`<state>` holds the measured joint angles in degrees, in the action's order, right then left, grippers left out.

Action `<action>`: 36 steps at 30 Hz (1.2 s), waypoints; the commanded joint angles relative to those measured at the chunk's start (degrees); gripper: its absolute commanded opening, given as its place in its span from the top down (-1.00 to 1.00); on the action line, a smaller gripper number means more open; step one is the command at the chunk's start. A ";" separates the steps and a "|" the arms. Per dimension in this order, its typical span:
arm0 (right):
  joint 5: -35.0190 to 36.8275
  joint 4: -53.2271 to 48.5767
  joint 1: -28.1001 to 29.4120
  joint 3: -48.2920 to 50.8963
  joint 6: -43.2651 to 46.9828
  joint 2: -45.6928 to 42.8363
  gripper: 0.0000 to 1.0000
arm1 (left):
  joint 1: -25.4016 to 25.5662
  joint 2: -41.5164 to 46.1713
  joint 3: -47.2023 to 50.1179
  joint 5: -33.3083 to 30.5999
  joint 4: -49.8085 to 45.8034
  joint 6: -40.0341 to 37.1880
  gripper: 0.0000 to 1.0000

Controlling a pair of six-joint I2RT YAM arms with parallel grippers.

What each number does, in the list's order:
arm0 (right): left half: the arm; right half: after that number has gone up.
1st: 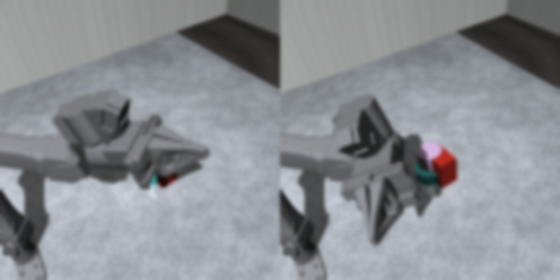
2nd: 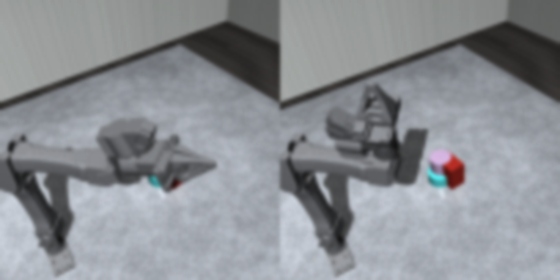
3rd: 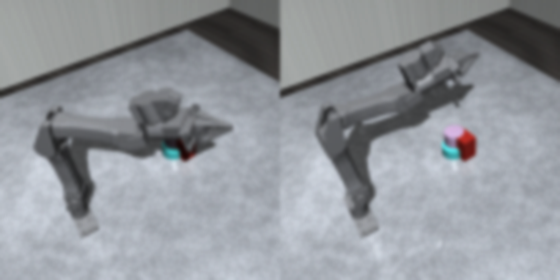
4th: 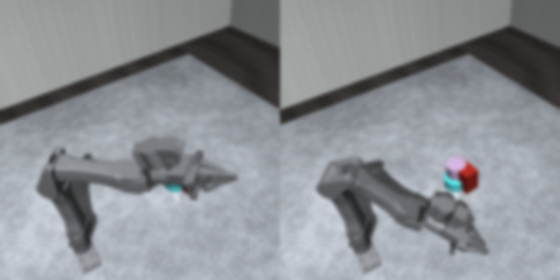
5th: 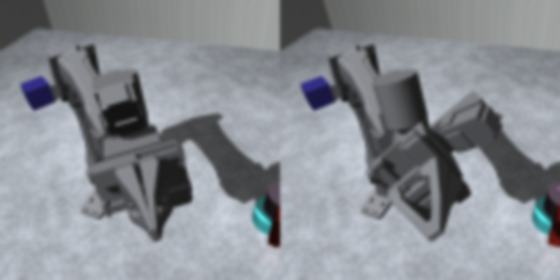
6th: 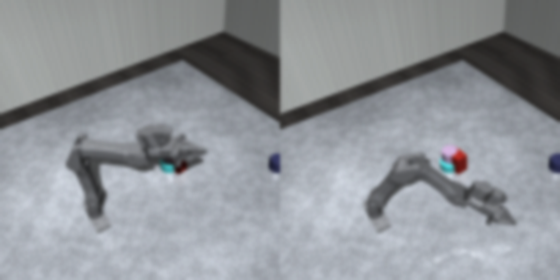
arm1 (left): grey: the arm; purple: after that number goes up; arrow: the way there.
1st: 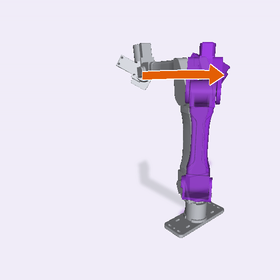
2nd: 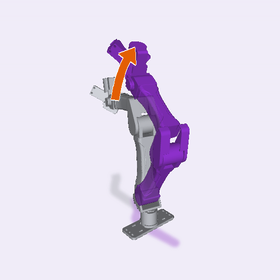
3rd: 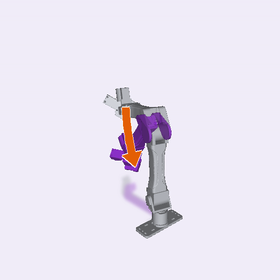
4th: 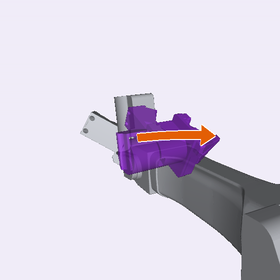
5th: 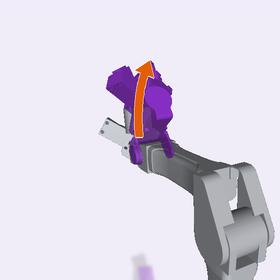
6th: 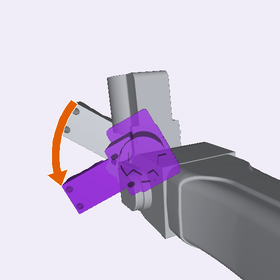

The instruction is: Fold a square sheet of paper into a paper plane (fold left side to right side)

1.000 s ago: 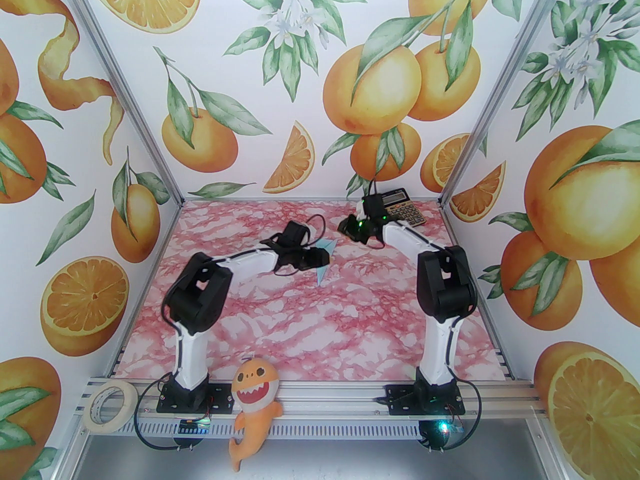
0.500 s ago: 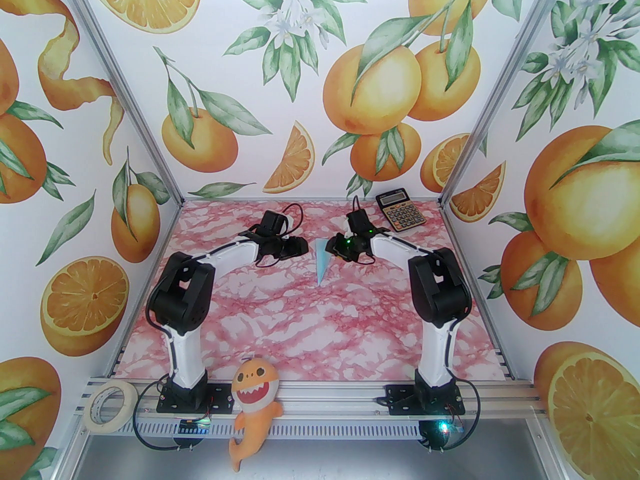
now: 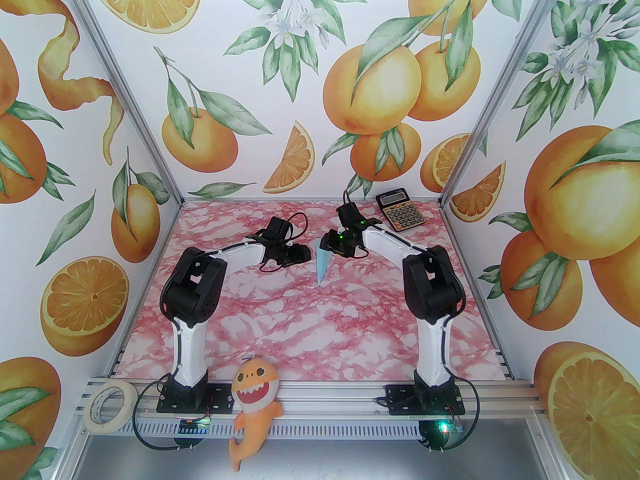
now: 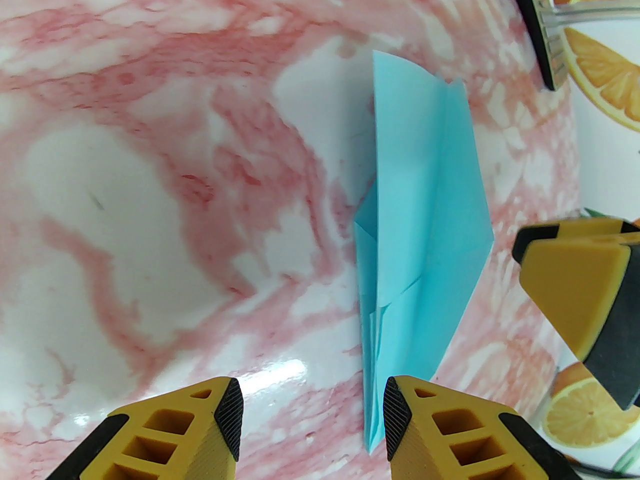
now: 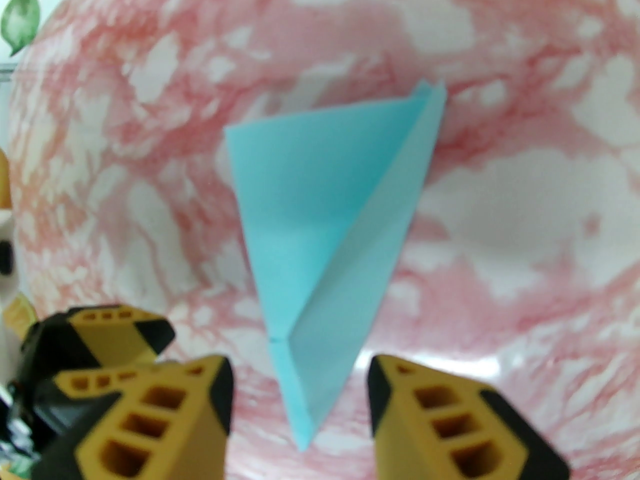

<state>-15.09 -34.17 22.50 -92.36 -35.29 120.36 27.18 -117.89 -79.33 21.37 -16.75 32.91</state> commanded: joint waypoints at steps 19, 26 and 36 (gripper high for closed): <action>3.31 -2.04 -1.89 5.41 3.38 -1.07 0.46 | 3.79 -4.34 -9.01 -2.67 -7.01 -4.73 0.02; 2.26 -0.37 -2.37 7.01 2.80 -1.48 0.44 | 5.90 -5.76 -12.51 -3.92 -8.67 -6.15 0.10; 1.57 1.60 -3.25 9.64 1.78 -2.75 0.44 | 9.02 -7.91 -15.36 -6.52 -11.70 -11.33 0.12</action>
<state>-12.67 -34.00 19.77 -83.79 -32.64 119.77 35.62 -124.22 -92.31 16.10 -26.55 24.14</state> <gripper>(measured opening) 0.282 0.440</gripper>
